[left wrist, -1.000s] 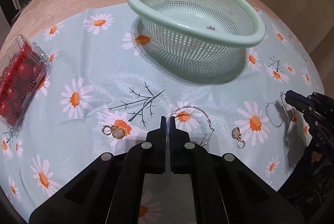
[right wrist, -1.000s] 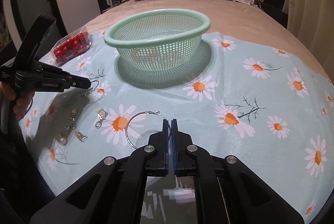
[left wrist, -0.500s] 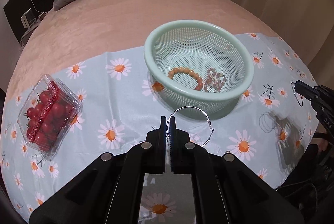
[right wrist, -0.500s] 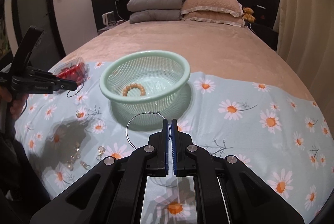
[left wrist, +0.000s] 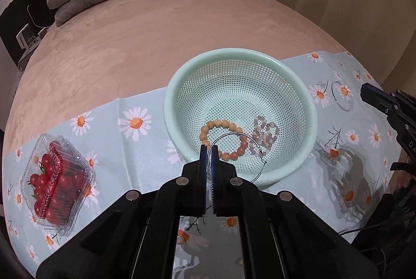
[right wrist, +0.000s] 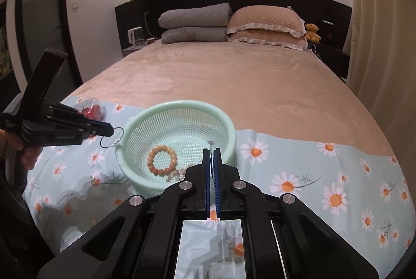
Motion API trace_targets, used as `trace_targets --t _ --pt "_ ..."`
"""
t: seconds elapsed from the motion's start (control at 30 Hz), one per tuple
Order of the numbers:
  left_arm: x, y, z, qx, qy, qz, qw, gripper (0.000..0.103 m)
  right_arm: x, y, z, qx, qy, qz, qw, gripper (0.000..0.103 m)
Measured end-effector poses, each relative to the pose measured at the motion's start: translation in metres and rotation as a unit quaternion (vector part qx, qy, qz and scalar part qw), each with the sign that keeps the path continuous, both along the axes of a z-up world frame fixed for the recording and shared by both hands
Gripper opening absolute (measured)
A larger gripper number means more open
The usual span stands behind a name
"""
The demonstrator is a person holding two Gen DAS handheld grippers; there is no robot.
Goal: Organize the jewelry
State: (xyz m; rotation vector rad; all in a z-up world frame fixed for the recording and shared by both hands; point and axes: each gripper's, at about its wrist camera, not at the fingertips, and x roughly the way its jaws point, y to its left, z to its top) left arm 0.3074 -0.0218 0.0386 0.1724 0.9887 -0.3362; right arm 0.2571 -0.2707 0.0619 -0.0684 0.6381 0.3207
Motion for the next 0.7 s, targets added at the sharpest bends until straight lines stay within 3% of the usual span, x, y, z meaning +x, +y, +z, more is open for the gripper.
trace_targets --t 0.33,0.7 --pt "0.029 -0.019 -0.019 0.007 0.017 -0.016 0.9997 0.003 0.040 0.010 -0.027 0.006 0.026 0.017 0.999 0.003" --pt "0.038 -0.028 -0.037 0.008 0.034 -0.021 0.9992 0.003 0.054 0.021 -0.019 0.030 0.020 0.046 0.998 0.003"
